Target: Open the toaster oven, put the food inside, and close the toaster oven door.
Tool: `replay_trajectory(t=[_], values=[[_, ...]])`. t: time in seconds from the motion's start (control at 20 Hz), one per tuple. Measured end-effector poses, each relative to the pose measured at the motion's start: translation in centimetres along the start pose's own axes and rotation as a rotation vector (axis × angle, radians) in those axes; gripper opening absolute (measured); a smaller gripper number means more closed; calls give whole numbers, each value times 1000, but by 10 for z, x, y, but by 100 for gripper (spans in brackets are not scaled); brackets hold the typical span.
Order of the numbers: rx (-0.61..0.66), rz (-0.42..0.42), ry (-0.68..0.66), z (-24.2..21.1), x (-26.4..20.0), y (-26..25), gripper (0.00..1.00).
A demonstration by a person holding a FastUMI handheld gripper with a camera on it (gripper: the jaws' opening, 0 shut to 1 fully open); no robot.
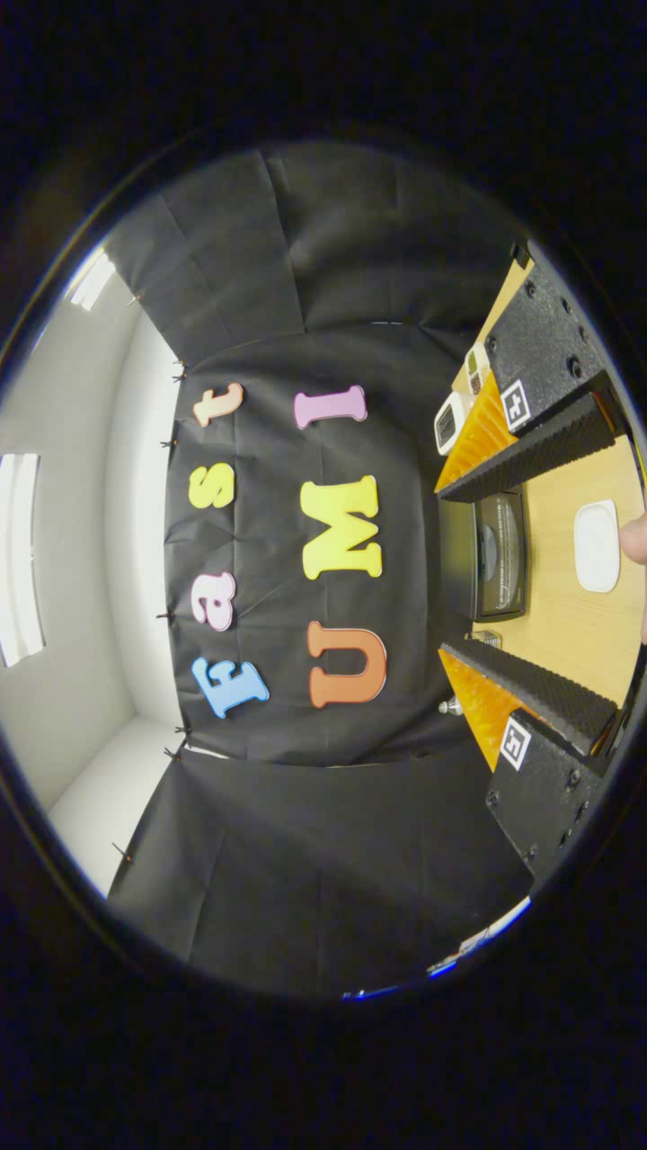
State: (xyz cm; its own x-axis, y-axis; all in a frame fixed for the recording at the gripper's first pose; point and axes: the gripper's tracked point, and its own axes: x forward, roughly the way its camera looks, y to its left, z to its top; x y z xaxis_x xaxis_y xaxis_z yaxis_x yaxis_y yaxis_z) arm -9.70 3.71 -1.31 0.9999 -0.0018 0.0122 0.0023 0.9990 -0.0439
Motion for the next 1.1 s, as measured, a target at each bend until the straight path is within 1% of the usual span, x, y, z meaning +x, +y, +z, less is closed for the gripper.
replay_trajectory(t=[0.2,0.45,0.6,1.1], values=[[-3,0,-14,3,-1,5,100],[7,1,12,-4,3,4,100],[17,28,41,-11,8,11,100],[15,34,54,-15,9,11,100]])
